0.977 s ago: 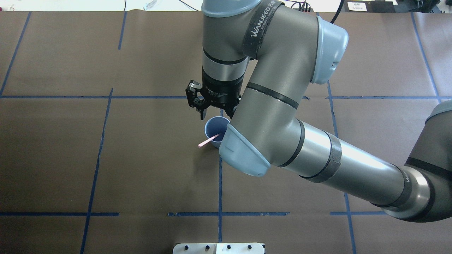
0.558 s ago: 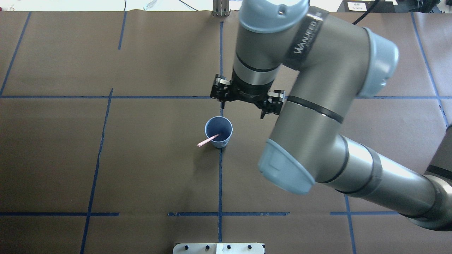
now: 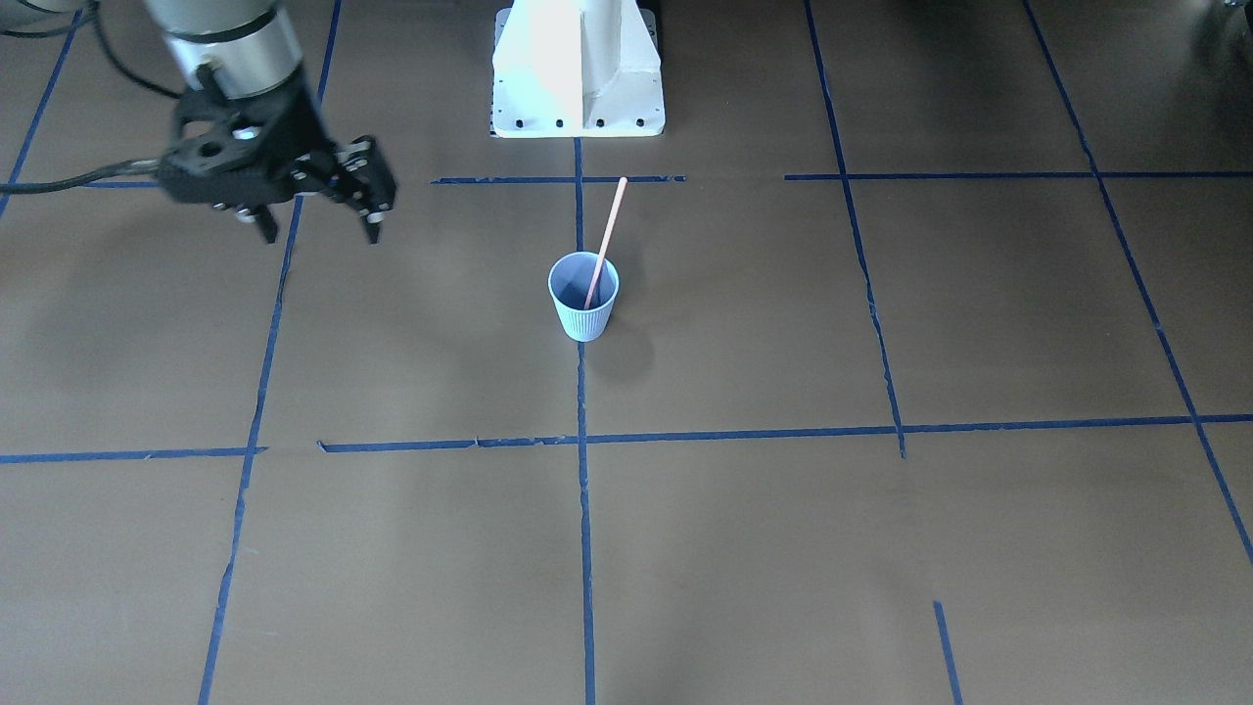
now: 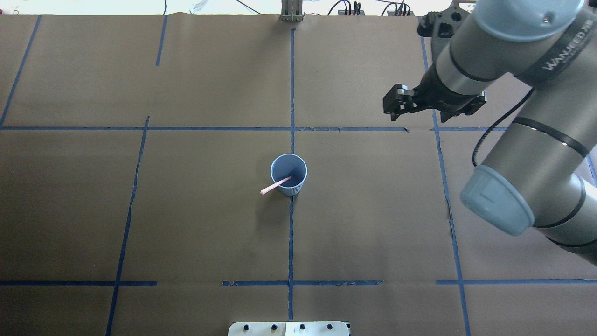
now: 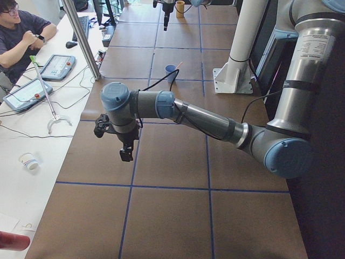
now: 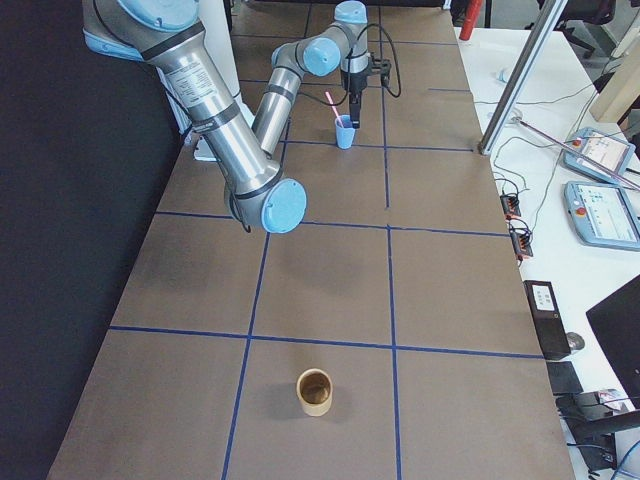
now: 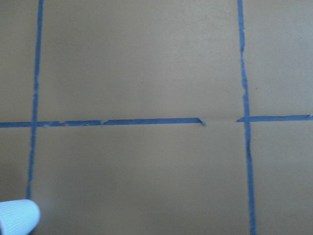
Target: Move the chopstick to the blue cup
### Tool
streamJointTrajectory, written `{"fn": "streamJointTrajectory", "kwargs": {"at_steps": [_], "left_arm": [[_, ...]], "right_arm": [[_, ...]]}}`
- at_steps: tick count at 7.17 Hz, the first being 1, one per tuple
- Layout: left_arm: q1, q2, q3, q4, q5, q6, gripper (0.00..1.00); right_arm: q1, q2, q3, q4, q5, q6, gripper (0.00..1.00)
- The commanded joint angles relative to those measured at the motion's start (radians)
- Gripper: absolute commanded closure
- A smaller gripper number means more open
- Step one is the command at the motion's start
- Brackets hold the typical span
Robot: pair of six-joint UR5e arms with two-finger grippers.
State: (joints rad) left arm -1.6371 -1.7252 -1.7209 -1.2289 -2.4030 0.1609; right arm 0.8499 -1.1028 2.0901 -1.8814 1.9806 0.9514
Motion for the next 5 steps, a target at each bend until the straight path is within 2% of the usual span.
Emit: {"fn": "streamJointTrajectory", "kwargs": {"at_steps": [1,3,4,5], "left_arm": [[-0.010,0.125,0.015,-0.085,-0.008,-0.003,0.00],[-0.010,0.170,0.014,-0.158,-0.008,-0.043,0.00],[-0.010,0.170,0.011,-0.158,-0.008,-0.043,0.00],[-0.009,0.170,0.003,-0.158,-0.008,-0.044,0.00]], "right_arm": [[0.113,-0.228,-0.002,0.146,0.014,-0.139,0.00],[0.245,-0.342,-0.015,0.146,0.043,-0.273,0.00],[0.343,-0.383,-0.054,0.146,0.129,-0.405,0.00],[0.489,-0.429,-0.114,0.148,0.241,-0.625,0.00]]}}
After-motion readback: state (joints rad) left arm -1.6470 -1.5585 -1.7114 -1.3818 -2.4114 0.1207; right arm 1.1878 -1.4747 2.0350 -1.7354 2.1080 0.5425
